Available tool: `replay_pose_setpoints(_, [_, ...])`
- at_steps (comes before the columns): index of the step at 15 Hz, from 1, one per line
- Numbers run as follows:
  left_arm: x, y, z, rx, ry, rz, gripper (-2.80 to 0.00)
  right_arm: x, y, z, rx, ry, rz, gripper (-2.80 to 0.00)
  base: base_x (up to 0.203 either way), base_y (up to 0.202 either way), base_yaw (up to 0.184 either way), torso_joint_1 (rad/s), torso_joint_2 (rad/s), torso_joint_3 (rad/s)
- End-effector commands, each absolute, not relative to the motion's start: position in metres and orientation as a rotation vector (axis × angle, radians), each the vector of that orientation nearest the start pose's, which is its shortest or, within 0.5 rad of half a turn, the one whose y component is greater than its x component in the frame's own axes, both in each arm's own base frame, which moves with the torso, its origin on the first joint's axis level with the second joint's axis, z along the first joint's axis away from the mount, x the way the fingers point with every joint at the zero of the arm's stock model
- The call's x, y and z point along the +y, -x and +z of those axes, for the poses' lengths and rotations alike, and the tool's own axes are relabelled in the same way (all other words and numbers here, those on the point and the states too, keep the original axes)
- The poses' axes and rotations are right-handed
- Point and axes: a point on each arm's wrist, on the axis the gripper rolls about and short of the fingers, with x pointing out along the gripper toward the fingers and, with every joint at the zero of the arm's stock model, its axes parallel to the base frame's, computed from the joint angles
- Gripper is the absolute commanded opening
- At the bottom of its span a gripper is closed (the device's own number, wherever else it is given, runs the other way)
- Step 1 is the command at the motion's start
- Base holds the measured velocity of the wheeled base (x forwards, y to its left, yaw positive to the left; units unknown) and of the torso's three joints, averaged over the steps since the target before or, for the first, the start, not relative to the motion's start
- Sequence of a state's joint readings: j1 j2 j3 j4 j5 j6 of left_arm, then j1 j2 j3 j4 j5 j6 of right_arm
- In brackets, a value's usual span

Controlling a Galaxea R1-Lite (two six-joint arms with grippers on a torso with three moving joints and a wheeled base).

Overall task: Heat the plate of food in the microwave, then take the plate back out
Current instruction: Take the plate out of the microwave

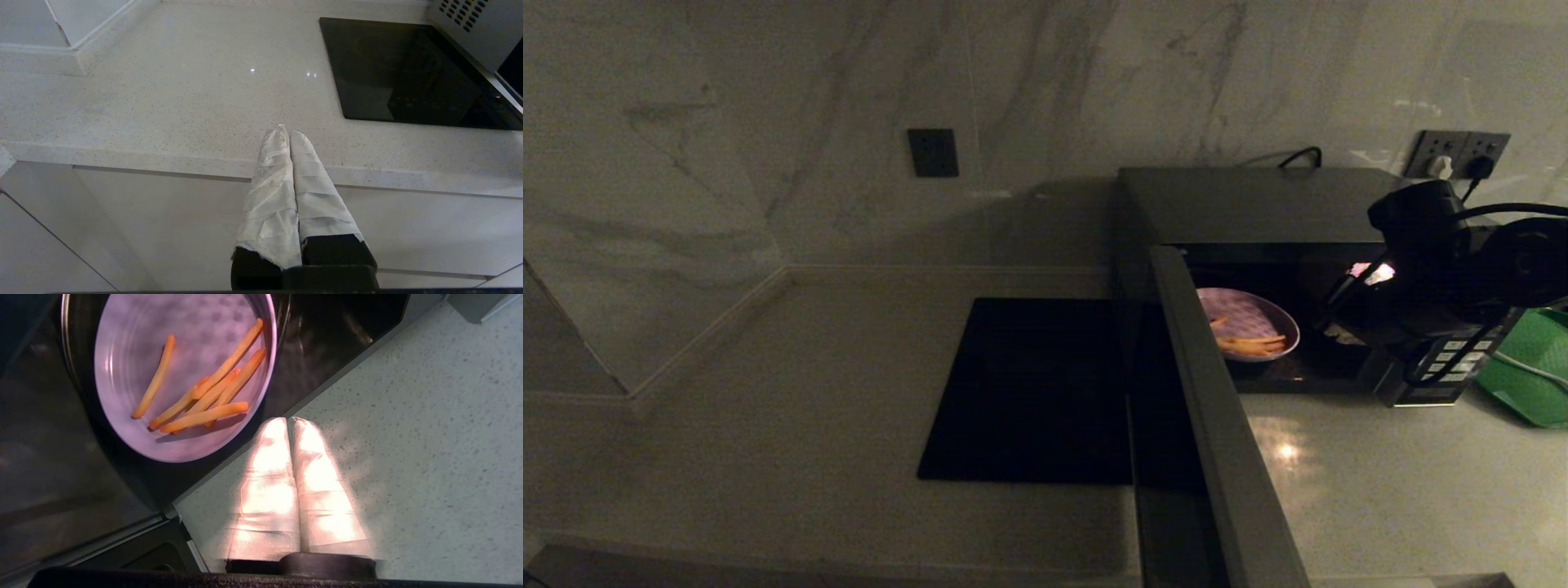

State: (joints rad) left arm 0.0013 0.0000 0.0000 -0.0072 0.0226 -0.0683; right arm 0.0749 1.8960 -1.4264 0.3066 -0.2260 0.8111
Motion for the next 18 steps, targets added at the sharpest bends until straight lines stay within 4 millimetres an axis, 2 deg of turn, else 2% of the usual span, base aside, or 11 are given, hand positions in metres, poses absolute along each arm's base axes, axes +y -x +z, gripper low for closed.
replay_pose_setpoints(1, [0.0,0.023,0.076,-0.007,0.069,0.025,-2.8,0.022,-0.358,0.203,0.654,-0.666,-0.441,0.0,0.0,0.0,0.0,0.0,0.0,0.0])
replay_pose_setpoints(4, [0.0,0.023,0.076,-0.007,0.069,0.024,-2.8,0.022,-0.358,0.206,0.643,-0.683,-0.442,0.0,0.0,0.0,0.0,0.0,0.0,0.0])
replay_pose_setpoints(10, [0.0,0.023,0.076,-0.008,0.069,0.024,-2.8,0.024,-0.362,0.208,0.593,-0.841,-0.512,0.0,0.0,0.0,0.0,0.0,0.0,0.0])
replay_pose_setpoints(14, [0.0,0.023,0.076,-0.009,0.069,0.024,-2.8,0.029,-0.374,0.182,0.613,-0.867,-0.636,0.0,0.0,0.0,0.0,0.0,0.0,0.0])
replay_pose_setpoints(18, [0.0,0.023,0.076,-0.008,0.069,0.024,-2.8,0.04,-0.378,0.178,0.646,-0.911,-0.671,0.0,0.0,0.0,0.0,0.0,0.0,0.0])
